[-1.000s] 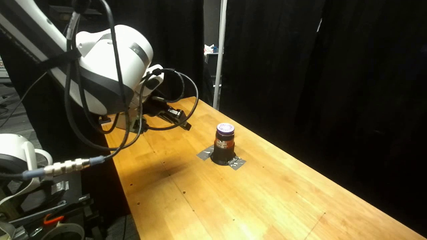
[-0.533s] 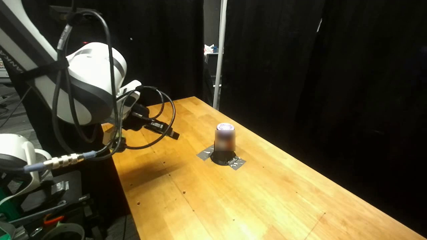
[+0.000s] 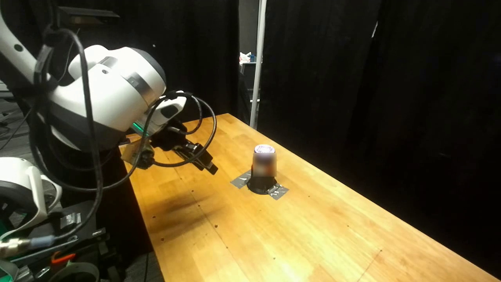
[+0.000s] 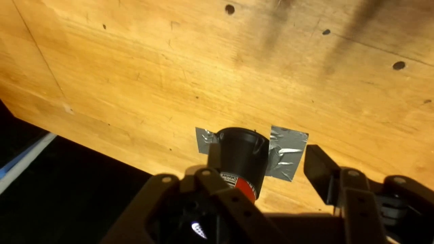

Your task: Put the rubber band on the cup

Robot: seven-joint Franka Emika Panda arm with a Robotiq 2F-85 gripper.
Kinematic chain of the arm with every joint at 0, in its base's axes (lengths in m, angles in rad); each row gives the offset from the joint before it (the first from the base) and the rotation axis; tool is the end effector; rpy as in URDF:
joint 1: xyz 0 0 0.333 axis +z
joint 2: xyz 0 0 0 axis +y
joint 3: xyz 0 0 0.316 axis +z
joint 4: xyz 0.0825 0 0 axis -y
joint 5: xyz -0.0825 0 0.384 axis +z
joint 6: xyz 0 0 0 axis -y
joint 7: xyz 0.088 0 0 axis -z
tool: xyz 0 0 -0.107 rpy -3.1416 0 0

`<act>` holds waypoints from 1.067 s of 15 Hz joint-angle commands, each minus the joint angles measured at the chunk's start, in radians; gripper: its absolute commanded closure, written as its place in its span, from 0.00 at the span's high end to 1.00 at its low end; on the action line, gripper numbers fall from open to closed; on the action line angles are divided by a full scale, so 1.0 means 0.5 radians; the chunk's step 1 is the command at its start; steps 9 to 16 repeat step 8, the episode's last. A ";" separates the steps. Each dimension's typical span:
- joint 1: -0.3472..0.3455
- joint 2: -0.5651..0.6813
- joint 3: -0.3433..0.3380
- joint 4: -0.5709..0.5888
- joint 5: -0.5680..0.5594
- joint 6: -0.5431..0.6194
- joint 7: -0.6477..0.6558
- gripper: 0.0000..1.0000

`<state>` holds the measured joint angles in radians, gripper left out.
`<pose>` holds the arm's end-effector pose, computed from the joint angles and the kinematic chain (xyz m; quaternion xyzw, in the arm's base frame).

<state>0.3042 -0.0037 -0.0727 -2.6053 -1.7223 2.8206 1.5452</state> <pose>0.3873 0.1419 0.2476 0.9339 0.1504 0.2906 0.1443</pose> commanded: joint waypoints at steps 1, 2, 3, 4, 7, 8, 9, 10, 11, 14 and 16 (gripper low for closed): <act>-0.174 -0.082 0.166 -0.093 0.552 -0.022 -0.537 0.97; -0.194 -0.101 0.198 -0.110 0.723 -0.036 -0.691 1.00; -0.208 -0.111 0.227 -0.118 0.894 -0.059 -0.843 1.00; -0.216 -0.111 0.253 -0.111 1.065 -0.076 -0.988 1.00; -0.188 -0.181 0.350 -0.116 1.593 -0.137 -1.353 1.00; -0.171 -0.204 0.388 -0.100 1.765 -0.211 -1.421 1.00; -0.171 -0.204 0.388 -0.100 1.765 -0.211 -1.421 1.00; -0.171 -0.204 0.388 -0.100 1.765 -0.211 -1.421 1.00; -0.171 -0.204 0.388 -0.100 1.765 -0.211 -1.421 1.00; -0.171 -0.204 0.388 -0.100 1.765 -0.211 -1.421 1.00; -0.171 -0.204 0.388 -0.100 1.765 -0.211 -1.421 1.00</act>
